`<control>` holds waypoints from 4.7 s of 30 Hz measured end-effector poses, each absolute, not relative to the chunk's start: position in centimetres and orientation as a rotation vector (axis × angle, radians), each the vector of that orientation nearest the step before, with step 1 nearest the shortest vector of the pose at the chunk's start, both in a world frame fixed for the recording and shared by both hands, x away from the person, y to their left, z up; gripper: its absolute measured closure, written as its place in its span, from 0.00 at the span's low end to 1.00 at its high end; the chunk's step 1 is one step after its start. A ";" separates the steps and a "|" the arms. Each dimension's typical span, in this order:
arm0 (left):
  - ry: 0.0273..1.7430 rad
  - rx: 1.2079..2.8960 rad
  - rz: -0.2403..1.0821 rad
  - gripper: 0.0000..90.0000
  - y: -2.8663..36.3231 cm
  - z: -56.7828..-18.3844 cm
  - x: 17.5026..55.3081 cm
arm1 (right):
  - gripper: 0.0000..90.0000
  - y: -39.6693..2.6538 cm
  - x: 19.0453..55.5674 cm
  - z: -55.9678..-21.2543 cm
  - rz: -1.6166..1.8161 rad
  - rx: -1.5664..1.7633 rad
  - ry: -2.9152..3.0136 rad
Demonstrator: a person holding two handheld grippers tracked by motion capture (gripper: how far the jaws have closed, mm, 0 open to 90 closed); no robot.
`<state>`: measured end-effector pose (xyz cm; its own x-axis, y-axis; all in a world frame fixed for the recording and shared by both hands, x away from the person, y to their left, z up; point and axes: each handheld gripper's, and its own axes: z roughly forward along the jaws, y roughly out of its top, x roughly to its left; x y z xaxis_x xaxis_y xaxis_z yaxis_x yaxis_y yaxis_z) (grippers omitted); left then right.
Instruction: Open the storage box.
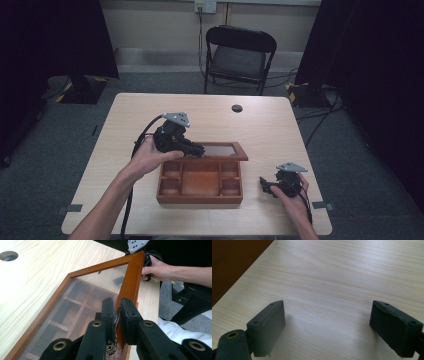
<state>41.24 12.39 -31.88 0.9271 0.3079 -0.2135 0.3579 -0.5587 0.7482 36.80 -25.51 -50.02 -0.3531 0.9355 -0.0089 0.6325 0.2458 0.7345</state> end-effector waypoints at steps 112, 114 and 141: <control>0.458 2.219 -0.064 0.91 12.3 -31.8 41.1 | 0.14 -25.5 36.8 -50.0 0.901 1.427 2.075; 0.460 2.216 -0.063 0.91 12.3 -31.9 41.1 | 0.14 -25.5 36.8 -50.0 0.901 1.427 2.075; 0.458 2.222 -0.066 0.91 12.2 -31.8 41.1 | 0.14 -25.5 36.8 -50.0 0.901 1.427 2.075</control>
